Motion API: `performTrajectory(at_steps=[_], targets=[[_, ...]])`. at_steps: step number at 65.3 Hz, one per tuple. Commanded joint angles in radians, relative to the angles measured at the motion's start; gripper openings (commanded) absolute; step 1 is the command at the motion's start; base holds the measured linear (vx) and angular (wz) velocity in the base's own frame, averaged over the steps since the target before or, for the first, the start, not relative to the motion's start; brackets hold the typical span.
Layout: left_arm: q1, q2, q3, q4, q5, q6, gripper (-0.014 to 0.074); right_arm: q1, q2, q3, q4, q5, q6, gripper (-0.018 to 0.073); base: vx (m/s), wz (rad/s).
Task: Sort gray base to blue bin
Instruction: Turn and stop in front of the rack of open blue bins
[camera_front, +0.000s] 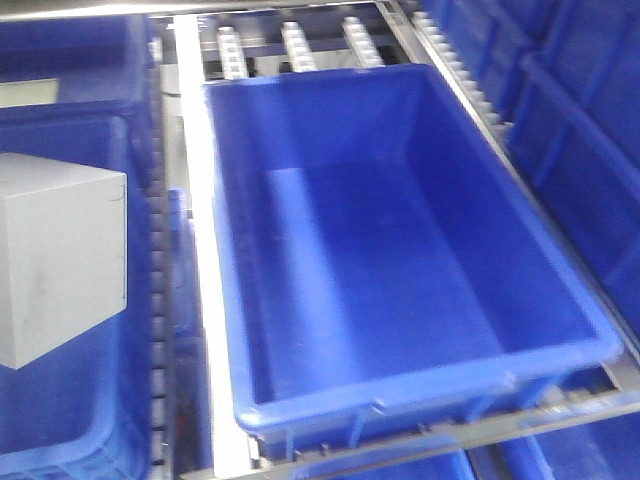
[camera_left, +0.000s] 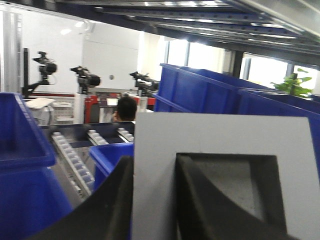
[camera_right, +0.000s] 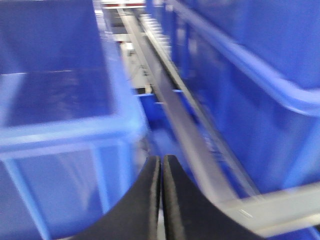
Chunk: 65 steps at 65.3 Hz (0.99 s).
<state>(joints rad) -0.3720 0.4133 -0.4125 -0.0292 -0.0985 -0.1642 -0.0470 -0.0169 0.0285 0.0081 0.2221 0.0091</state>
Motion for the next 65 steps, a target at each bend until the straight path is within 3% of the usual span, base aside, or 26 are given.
performTrajectory(at_steps=[1,26,65], targets=[[-0.005,0.000,-0.028,-0.006,-0.104,-0.005,0.0020,0.000,0.001,0.000,-0.008,-0.075,-0.009,-0.0005,0.11,0.43],[-0.005,0.000,-0.028,-0.006,-0.104,-0.005,0.0020,0.000,0.001,0.000,-0.008,-0.075,-0.009,-0.0005,0.08,0.31],[-0.005,0.000,-0.028,-0.006,-0.104,-0.005,0.0020,0.000,0.001,0.000,-0.008,-0.075,-0.009,-0.0005,0.02,0.09]])
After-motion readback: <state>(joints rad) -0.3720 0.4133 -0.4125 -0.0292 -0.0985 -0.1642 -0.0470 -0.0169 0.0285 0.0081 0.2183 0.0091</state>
